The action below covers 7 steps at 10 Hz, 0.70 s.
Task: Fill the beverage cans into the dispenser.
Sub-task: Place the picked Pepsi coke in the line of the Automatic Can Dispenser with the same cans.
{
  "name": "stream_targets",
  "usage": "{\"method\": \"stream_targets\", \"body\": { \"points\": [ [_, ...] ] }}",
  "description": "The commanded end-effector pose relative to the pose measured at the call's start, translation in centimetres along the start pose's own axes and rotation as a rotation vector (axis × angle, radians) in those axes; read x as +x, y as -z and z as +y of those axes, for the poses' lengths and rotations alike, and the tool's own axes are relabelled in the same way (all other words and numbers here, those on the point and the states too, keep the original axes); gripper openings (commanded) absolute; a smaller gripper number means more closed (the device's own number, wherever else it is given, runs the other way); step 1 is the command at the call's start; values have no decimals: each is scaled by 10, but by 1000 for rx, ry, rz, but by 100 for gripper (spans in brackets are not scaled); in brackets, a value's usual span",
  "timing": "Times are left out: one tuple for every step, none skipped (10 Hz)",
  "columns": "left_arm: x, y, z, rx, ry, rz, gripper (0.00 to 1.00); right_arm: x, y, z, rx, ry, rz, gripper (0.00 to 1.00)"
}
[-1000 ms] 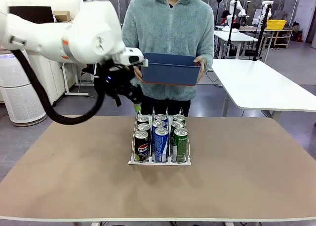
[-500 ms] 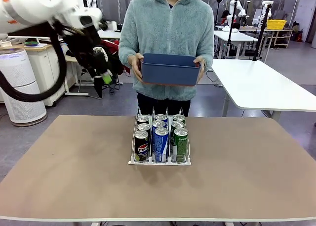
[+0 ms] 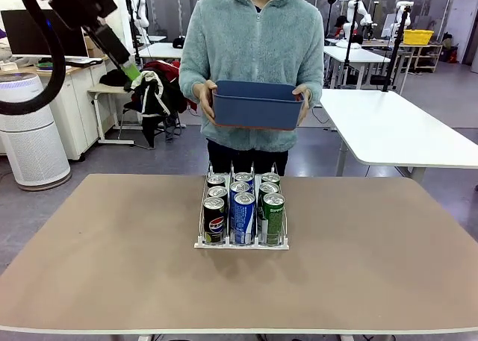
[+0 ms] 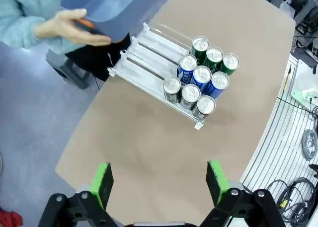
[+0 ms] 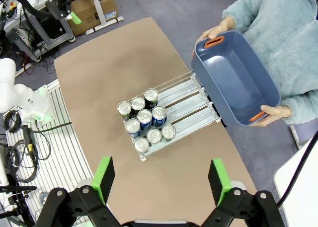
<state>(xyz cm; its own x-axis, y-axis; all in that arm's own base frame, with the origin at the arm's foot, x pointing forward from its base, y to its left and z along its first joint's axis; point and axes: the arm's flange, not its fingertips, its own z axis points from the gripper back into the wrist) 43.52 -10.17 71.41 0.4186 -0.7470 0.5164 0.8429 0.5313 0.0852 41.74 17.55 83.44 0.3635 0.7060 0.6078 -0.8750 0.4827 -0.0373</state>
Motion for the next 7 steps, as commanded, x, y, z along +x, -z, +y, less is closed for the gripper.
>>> {"method": "stream_targets", "body": {
  "points": [
    [4,-12,-4,-1,38,-37,100,-1,1,1,1,2,0,100],
    [10,-24,-10,30,57,-60,100,-1,1,1,1,2,0,100],
    [14,-36,-16,44,68,-72,100,-1,1,1,1,2,0,100],
    [21,-45,-22,52,75,-72,100,-1,1,1,1,2,0,100],
    [25,-50,-28,50,61,-55,100,-1,1,1,1,2,0,100],
    [21,-50,-35,45,70,-62,100,-1,1,1,1,2,0,100],
    [25,-50,-25,61,63,-70,100,-1,1,1,1,2,0,100]
  ]
}}
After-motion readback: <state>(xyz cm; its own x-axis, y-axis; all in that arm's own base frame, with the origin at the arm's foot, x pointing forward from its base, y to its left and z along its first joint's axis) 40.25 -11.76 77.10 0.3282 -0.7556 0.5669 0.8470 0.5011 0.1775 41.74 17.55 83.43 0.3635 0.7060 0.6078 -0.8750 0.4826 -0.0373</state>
